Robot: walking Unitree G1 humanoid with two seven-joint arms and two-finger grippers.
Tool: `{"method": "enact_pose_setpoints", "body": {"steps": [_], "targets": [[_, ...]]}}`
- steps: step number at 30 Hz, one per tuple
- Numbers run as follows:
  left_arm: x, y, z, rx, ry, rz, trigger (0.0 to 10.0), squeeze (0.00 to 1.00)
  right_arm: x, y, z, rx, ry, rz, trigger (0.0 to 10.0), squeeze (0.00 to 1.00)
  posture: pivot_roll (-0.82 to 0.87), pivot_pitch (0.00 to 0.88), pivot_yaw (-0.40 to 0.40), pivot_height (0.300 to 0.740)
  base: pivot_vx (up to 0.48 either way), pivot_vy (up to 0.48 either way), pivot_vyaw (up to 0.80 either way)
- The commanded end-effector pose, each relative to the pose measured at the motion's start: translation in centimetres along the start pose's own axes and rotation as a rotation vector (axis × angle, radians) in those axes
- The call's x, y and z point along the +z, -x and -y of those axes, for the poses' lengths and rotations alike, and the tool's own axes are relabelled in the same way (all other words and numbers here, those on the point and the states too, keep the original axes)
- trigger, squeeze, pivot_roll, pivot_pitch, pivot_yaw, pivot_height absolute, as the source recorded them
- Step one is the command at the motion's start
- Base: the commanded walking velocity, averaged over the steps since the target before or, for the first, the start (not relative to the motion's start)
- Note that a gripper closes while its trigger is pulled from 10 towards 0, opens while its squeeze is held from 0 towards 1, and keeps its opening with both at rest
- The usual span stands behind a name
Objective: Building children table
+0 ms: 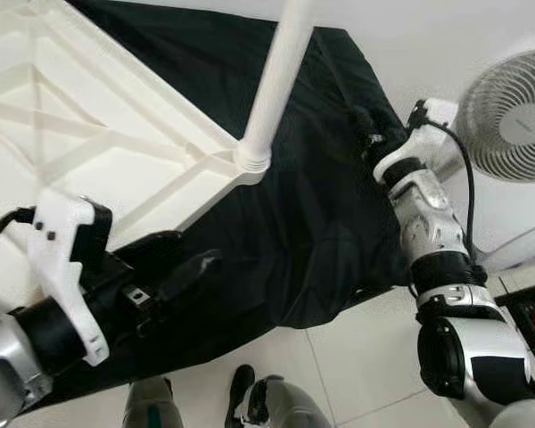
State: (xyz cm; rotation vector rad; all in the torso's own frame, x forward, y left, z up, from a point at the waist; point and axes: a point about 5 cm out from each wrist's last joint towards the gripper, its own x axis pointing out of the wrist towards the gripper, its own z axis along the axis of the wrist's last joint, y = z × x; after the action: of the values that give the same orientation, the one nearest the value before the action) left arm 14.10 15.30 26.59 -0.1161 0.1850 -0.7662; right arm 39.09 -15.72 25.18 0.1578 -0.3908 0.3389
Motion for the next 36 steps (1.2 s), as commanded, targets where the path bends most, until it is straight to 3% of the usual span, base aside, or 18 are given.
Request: {"method": "enact_pose_setpoints", "body": {"steps": [1,8,10,13,20,25,28,36], "targets": [[0.3,0.6,0.5,-0.117,-0.03,-0.011,10.0,0.0,-0.4,0.3,-0.1,0.012,0.01,-0.016,10.0,0.0,0.34,0.3,-0.209,0.74,0.0,0.0,0.0],[1.2,1.4,-0.4,0.006,-0.099,0.017,10.0,0.0,-1.0,-0.1,-1.5,0.081,-0.01,-0.037,10.0,0.0,0.35,0.306,-0.214,0.74,0.0,0.0,0.0],[1.2,1.4,-0.4,0.009,-0.103,0.012,10.0,0.0,-1.3,-0.1,-1.9,0.119,-0.016,-0.05,10.0,0.0,0.35,0.306,-0.214,0.74,0.0,0.0,0.0],[1.2,1.3,-0.1,-0.02,-0.093,-0.008,10.0,0.0,-2.3,0.6,-4.4,0.348,-0.05,-0.102,10.0,0.0,0.36,0.308,-0.218,0.74,0.0,0.0,0.0],[0.8,1.1,0.1,-0.049,-0.062,-0.021,10.0,0.0,-2.6,1.4,-5.3,0.45,-0.042,-0.119,10.0,0.0,0.37,0.31,-0.227,0.74,0.0,0.0,0.0],[-0.7,-0.3,0.2,-0.04,-0.025,-0.042,10.0,0.0,-2.7,2.6,-6.2,0.555,-0.061,-0.127,10.0,0.0,0.36,0.305,-0.228,0.74,0.0,0.0,0.0],[-1.3,-1.1,-0.2,0.044,-0.042,-0.016,10.0,0.0,-2.5,3.5,-6.9,0.612,-0.086,-0.117,10.0,0.0,0.35,0.296,-0.221,0.74,0.0,0.0,0.0],[-1.8,-2.8,-1.7,0.15,-0.092,-0.005,10.0,0.0,-2.3,5.5,-7.4,0.618,-0.123,-0.113,10.0,0.0,0.33,0.286,-0.204,0.74,0.0,0.0,0.0]]}}
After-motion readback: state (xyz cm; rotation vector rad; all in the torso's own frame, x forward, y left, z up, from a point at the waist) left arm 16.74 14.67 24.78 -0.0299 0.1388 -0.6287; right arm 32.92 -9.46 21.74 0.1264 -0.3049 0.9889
